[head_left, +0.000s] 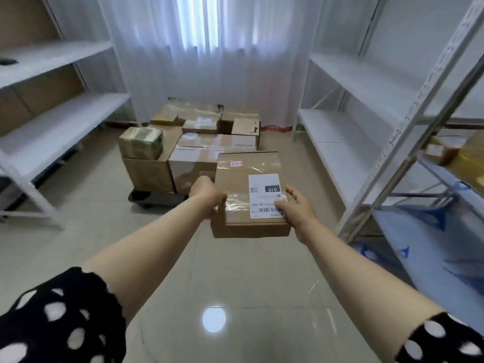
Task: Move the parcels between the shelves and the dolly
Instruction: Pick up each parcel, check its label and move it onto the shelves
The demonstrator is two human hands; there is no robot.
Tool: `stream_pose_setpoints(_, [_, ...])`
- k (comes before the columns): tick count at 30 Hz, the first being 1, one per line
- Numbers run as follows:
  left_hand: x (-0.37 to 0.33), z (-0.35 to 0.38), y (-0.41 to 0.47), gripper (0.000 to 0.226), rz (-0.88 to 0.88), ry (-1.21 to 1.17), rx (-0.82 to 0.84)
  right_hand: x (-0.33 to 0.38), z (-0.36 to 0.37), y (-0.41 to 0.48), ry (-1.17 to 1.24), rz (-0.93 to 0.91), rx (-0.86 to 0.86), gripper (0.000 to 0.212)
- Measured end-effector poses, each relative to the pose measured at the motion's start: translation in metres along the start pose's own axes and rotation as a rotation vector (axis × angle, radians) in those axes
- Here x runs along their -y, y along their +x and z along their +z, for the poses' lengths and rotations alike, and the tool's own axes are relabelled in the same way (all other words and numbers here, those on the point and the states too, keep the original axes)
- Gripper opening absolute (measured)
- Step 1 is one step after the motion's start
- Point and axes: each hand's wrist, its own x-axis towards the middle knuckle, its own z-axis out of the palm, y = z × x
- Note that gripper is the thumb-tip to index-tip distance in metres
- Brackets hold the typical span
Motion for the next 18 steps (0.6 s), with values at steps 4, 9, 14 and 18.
stream_pose_setpoints(4, [0.015,-0.009,0.072,0.024,-0.083,-0.027,-0.035,0.008,0.045,0.066,0.005,0.037,0.096,0.047])
stream_pose_setpoints(9, [0.01,-0.021,0.168,0.014,-0.173,-0.04,-0.08,0.018,0.094,0.169,-0.038,0.073,0.216,0.042])
stream_pose_setpoints(14, [-0.01,-0.038,0.265,0.012,-0.277,-0.051,-0.118,0.041,0.143,0.275,-0.037,0.099,0.279,0.051])
stream_pose_setpoints(18, [-0.007,-0.057,0.332,0.029,-0.354,-0.122,-0.078,0.05,0.19,0.346,-0.062,0.17,0.342,0.06])
